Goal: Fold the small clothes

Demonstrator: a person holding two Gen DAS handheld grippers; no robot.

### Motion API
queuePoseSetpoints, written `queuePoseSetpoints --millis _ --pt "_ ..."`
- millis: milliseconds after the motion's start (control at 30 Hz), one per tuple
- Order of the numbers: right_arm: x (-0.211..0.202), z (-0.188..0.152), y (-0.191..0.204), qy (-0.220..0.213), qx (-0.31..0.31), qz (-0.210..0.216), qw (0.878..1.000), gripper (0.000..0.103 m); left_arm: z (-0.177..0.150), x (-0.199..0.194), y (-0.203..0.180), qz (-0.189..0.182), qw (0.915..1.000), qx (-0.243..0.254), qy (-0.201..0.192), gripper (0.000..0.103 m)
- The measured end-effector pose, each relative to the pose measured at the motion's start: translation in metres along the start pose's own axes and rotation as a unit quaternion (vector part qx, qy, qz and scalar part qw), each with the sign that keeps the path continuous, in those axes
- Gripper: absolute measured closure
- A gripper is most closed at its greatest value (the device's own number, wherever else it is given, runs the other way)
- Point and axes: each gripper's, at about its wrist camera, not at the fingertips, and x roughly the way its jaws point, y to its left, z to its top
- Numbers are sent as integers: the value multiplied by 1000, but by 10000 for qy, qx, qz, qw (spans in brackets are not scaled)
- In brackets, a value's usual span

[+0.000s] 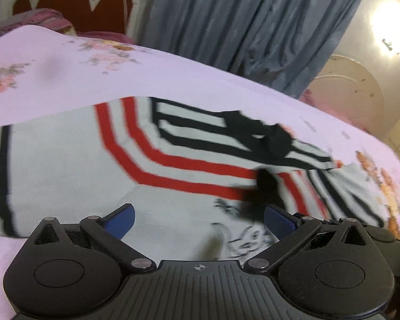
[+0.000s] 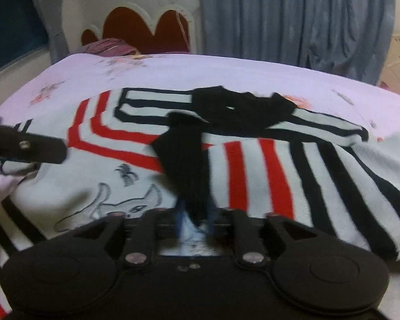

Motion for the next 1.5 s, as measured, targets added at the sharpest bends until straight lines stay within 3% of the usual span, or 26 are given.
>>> queuePoseSetpoints --millis 67,133,200,267,300,400,433,467,567,667,733,833,967,1000,1100,1133,1167,1233,1300,1367,1400,1433,1467,1500 --pt "-16 2 -4 -266 144 -59 9995 72 3 10 -11 -303 9995 29 25 0" --pt "-31 2 -16 -398 412 -183 9982 81 4 25 -24 -544 9984 96 128 1" --pt "-47 2 -31 -569 638 -432 9954 85 3 42 -37 -541 9978 201 314 1" --pt "-65 2 -50 -735 827 -681 9915 86 3 60 -47 -559 9967 273 516 27" --pt "-75 0 -64 -825 913 -866 9886 86 2 70 -51 -543 9959 298 665 48" --pt "-94 -5 -95 -1024 1308 -1402 9761 88 0 88 -69 -404 9947 682 662 66" --pt "-96 -10 -107 -1044 1474 -1530 9716 90 0 90 -75 -359 9937 855 629 88" --pt "-102 -14 -119 -1058 1677 -1685 9656 91 2 91 -80 -384 9930 947 594 98" --pt "-112 -28 -150 -1003 2164 -1963 9511 94 14 65 -85 -459 9942 975 68 98" --pt "-121 -42 -171 -984 2513 -2041 9410 94 22 38 -72 -136 9943 976 -405 98" --pt "-123 -49 -177 -949 2614 -2012 9392 94 17 45 -58 139 9941 1048 -226 98" --pt "-119 -55 -182 -838 2620 -1883 9428 94 7 61 -51 246 9941 1049 78 98" --pt "-110 -59 -179 -610 2505 -1517 9542 90 -1 60 -55 344 9929 1131 105 98" --pt "-107 -59 -177 -565 2419 -1511 9568 87 -1 55 -53 389 9930 1114 60 89" --pt "-101 -49 -182 -617 2339 -1448 9594 80 -3 45 -41 595 9933 973 -159 31" --pt "-97 -43 -188 -649 2361 -1408 9593 76 0 45 -36 635 9937 898 -225 29" --pt "-93 -35 -195 -710 2384 -1344 9592 67 3 47 -32 569 9947 834 -194 29" --pt "-83 -23 -211 -791 2468 -1203 9583 65 7 54 -27 385 9964 751 -63 38" --pt "-66 -10 -230 -780 2668 -973 9556 66 7 66 -30 351 9964 758 130 55" --pt "-49 -3 -246 -714 2901 -742 9514 66 6 75 -30 330 9967 726 180 62" --pt "-37 0 -255 -642 3052 -623 9481 66 6 77 -31 325 9965 747 169 70" --pt "-28 0 -264 -562 3184 -489 9450 66 7 79 -31 311 9964 771 159 88" --pt "-18 0 -271 -467 3320 -311 9416 66 8 78 -31 242 9968 754 137 97" --pt "-8 -1 -277 -382 3466 -75 9372 78 8 74 -31 222 9973 706 -4 97"
